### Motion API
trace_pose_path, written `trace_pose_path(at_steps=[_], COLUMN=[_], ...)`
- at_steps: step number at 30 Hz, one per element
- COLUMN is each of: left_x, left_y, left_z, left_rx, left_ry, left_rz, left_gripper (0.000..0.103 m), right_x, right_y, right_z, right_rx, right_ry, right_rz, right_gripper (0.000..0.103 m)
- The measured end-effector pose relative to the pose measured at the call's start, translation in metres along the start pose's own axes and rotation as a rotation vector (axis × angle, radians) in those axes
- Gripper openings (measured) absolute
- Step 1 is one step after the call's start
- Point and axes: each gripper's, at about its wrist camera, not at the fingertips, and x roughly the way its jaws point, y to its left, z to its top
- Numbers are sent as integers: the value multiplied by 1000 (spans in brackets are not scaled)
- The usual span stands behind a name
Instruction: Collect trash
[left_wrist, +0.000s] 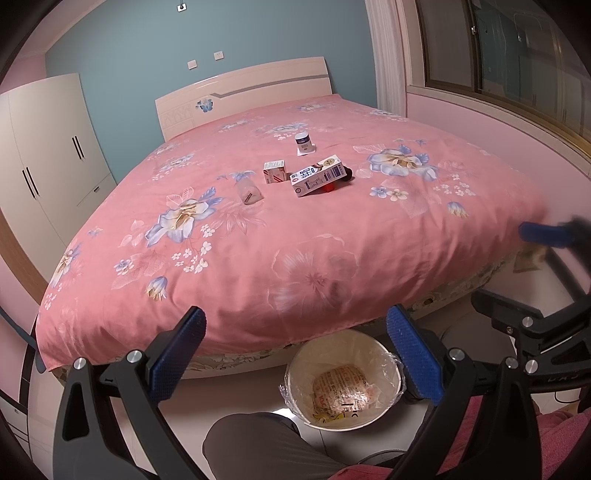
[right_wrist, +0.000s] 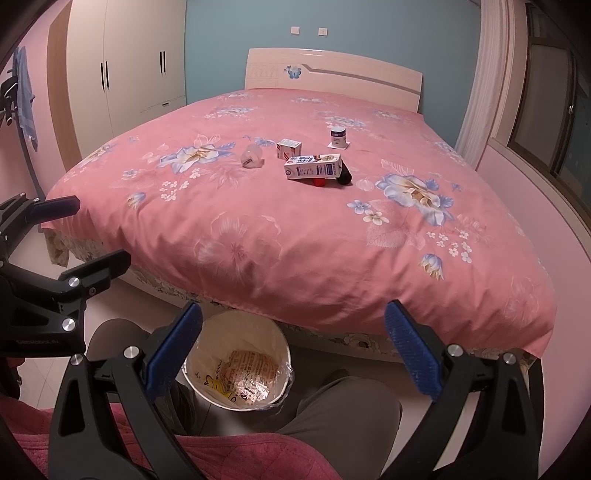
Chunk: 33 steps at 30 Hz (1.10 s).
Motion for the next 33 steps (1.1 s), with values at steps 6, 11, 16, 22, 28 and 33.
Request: trace_pose_path(at_steps=[6, 11, 16, 22, 28, 33], left_x=[1, 8, 18, 47, 85, 123], left_y=[0, -1, 0, 5, 25, 45], left_z=[-1, -7, -7, -6, 13, 50], left_rx=[-2, -7, -13, -21, -84, -137], left_ry=[1, 13, 39, 104, 161, 170], left_rz=[-3, -12, -22, -55, -89, -80], left_gripper=[100, 100, 100, 100, 100, 100], right_x=[1, 4, 13, 35, 64, 89], right_y=[1, 1, 3, 0, -14, -36], right_z=[0, -2, 1, 5, 25, 66], right_rx=[-1, -8, -11, -17, -2, 0], right_ry=[1, 13, 32, 68, 100, 79], right_rz=[0, 0, 4, 18, 38, 26], right_gripper=[96, 96, 96, 96, 96, 96])
